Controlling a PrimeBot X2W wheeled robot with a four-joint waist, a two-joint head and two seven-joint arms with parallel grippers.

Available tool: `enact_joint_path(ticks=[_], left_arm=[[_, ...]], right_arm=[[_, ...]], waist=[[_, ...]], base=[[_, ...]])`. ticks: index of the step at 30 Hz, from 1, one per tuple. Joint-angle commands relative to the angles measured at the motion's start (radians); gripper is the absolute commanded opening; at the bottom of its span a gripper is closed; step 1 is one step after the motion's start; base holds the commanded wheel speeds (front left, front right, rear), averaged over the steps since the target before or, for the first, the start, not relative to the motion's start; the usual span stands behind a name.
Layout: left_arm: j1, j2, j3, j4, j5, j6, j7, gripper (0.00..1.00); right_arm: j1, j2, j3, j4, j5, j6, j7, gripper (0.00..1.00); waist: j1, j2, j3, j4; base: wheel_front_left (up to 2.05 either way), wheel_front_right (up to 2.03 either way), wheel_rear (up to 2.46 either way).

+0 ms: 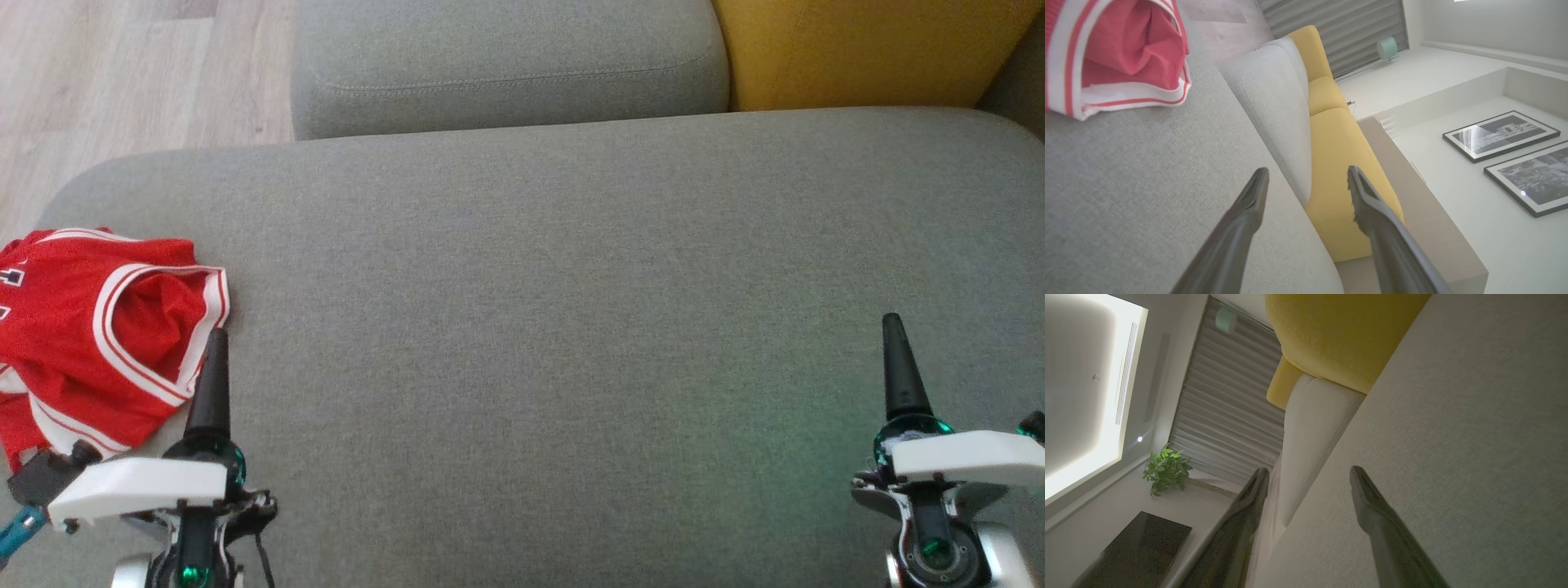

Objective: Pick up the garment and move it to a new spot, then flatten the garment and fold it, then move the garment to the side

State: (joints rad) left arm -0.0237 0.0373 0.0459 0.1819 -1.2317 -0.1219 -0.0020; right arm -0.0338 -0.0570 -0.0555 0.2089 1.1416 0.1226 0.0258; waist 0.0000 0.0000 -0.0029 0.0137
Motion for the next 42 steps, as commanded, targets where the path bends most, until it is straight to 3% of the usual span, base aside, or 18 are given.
enact_joint_path(ticks=[1,10,19,42], left_arm=[[-0.051,0.022,0.009,-0.051,0.046,-0.003,-0.013,1.0],[-0.032,0.042,-0.007,-0.084,0.226,-0.003,-0.039,1.0],[-0.001,0.073,-0.035,-0.113,0.405,0.025,-0.065,1.0],[0.048,0.152,-0.127,-0.095,0.728,0.087,-0.13,1.0]], right_arm=[[-0.052,-0.024,0.016,-0.047,-0.048,0.003,-0.012,1.0],[-0.045,-0.031,0.047,-0.071,-0.212,0.003,-0.03,1.0],[-0.032,-0.03,0.076,-0.075,-0.351,0.004,-0.046,1.0],[0.02,-0.005,0.094,-0.058,-0.673,0.005,-0.09,1.0]], waist=[[0.0,0.0,0.0,0.0],[0.0,0.0,-0.004,0.0],[0.0,0.0,-0.014,-0.004],[0.0,0.0,-0.019,0.007]], base=[[0.0,0.0,0.0],[0.0,0.0,0.0],[0.0,0.0,0.0],[0.0,0.0,0.0]])
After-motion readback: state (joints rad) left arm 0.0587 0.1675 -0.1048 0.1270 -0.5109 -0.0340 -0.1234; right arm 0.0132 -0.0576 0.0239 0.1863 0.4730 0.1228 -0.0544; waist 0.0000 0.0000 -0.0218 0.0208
